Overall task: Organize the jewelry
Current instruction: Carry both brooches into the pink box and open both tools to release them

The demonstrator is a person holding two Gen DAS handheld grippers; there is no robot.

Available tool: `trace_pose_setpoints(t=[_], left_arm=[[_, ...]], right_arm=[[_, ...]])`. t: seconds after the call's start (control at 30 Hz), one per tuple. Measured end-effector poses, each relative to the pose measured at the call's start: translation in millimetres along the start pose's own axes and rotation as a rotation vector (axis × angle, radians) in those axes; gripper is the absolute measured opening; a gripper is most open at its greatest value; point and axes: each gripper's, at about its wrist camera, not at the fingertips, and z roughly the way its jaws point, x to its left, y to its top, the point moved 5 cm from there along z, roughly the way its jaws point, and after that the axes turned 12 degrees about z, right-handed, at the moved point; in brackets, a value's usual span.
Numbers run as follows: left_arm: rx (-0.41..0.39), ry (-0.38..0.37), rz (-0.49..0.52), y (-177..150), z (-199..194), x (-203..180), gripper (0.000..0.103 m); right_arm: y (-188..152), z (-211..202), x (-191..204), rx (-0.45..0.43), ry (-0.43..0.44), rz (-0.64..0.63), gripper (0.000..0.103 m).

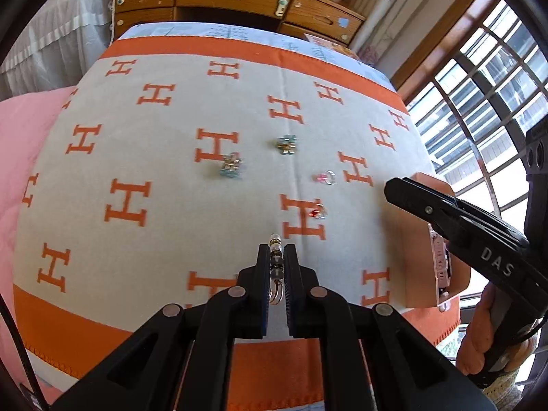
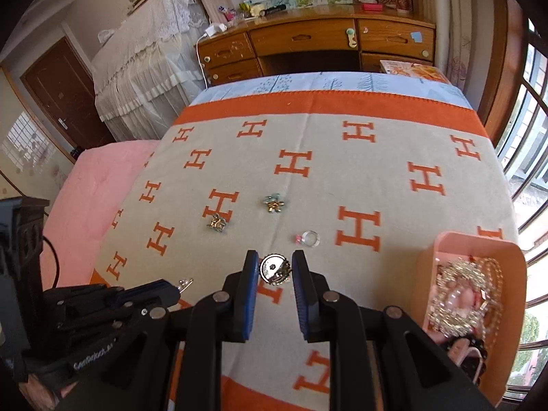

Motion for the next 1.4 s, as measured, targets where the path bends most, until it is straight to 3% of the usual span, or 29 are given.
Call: trace_pose_setpoints(t=[0.3,0.43,0.63,0.87,1.0,1.03,1.2,1.4], left_arm=[[-0.001,-0.103,0.229,33,8,-119,0.005],[0.033,-0.164,0.304,41,23,-167,0.005],[0.111,-0.219,0.345,43,51,-206,0.005],[0.147,-0.206,0.342,47,73,-212,0.006],[0.146,-0.185,0.325,48,75,-204,0.028],[0.143,-0.178,0.318,48,75,-201,0.030],[0.114,-0.146,0.280,48,67,-182,0.030],[0.089,-0.137,0.202,46,55,-152,0.030]], right_arm=[[-6,-104,-100,-0.166,-0.067,0.119,0.020],[-26,-107,-131,-0.135,-0.065,0.180,0.020],[-56,-85,-155,-0.054,-0.023,0.238,0.020],[-59,-79,-167,-0.040,0.013,0.274,0.021],[-58,-74,-171,-0.005,0.058,0.326,0.021],[-58,-73,-172,0.002,0.080,0.342,0.022],[-58,-71,-156,0.030,0.187,0.327,0.022],[-64,-49,-134,0.144,0.324,0.349,0.022]])
